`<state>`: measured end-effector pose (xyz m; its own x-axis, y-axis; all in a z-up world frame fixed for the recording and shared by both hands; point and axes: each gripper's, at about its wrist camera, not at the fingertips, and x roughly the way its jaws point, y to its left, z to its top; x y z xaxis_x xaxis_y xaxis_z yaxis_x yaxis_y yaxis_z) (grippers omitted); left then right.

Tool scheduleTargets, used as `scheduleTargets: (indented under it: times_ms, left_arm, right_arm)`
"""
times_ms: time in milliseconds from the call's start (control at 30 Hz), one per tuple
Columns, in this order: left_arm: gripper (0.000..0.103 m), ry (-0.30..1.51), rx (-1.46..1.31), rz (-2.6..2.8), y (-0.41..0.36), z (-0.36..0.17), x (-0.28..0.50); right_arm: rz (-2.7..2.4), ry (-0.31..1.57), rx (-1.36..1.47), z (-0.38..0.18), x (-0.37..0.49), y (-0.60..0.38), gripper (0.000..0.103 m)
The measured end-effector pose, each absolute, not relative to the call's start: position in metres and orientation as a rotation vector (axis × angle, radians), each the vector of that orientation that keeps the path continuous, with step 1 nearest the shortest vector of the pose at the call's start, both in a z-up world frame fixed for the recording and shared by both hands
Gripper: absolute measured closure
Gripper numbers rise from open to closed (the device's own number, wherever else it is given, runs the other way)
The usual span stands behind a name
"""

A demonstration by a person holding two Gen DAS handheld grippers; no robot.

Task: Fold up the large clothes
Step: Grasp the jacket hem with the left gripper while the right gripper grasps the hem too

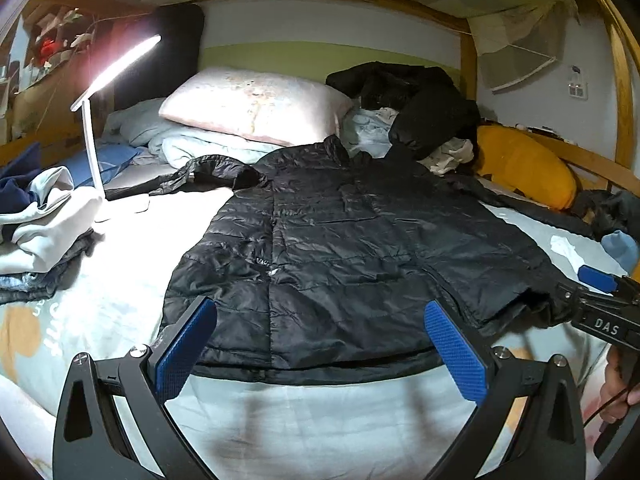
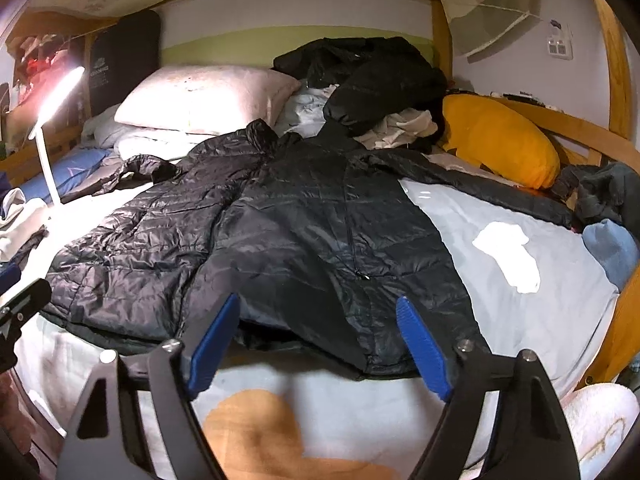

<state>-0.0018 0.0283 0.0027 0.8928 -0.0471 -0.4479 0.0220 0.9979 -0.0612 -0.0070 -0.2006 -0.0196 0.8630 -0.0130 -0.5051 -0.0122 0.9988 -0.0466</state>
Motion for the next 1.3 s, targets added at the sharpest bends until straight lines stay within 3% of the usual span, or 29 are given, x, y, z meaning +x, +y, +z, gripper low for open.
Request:
scheduleTargets:
  times_ms: [133,233,333,467,667,1000,1033,1167,1233,1267,1300]
  left_arm:
    - [0.002,0.471,0.023,-0.03,0.019,0.004,-0.003]
    - [0.007,0.409,0.284,0.041,-0.009,0.011,-0.011]
    - [0.007,0.39,0.362,-0.041,-0.021,0.022,-0.016]
    - [0.007,0.479,0.429,-0.173,-0.031,0.021,0.0]
    - [0.004,0.7,0.609,-0.31,-0.052,-0.032,0.035]
    - [0.001,0.754,0.376,-0.083,0.006,-0.051,0.068]
    - [0.008,0.749,0.356,-0.04,0.014,-0.05,0.071]
    - [0.07,0.744,0.175,-0.043,0.048,-0.038,0.076]
    - [0.084,0.713,0.145,-0.048,0.054,-0.03,0.074]
    - [0.094,0.69,0.157,-0.03,0.054,-0.026,0.072]
    - [0.094,0.665,0.162,-0.018,0.055,-0.022,0.071]
  right_arm:
    - [-0.011,0.503,-0.079,-0.014,-0.01,-0.2,0.021]
    - [0.019,0.502,-0.145,-0.006,-0.012,-0.196,0.006]
    - [0.056,0.469,-0.293,0.006,-0.016,-0.189,0.0]
    - [0.163,0.562,-0.451,0.003,-0.007,-0.186,0.0]
    - [0.18,0.687,-0.622,-0.038,0.014,-0.177,0.0]
    - [-0.003,0.72,-0.516,-0.062,0.042,-0.201,0.0]
    - [-0.032,0.71,-0.488,-0.058,0.045,-0.205,0.001]
    - [-0.104,0.684,-0.399,-0.043,0.05,-0.226,0.015]
    - [-0.103,0.68,-0.345,-0.035,0.049,-0.235,0.019]
    - [-0.096,0.67,-0.325,-0.032,0.046,-0.238,0.031]
    - [-0.087,0.657,-0.318,-0.028,0.043,-0.239,0.04]
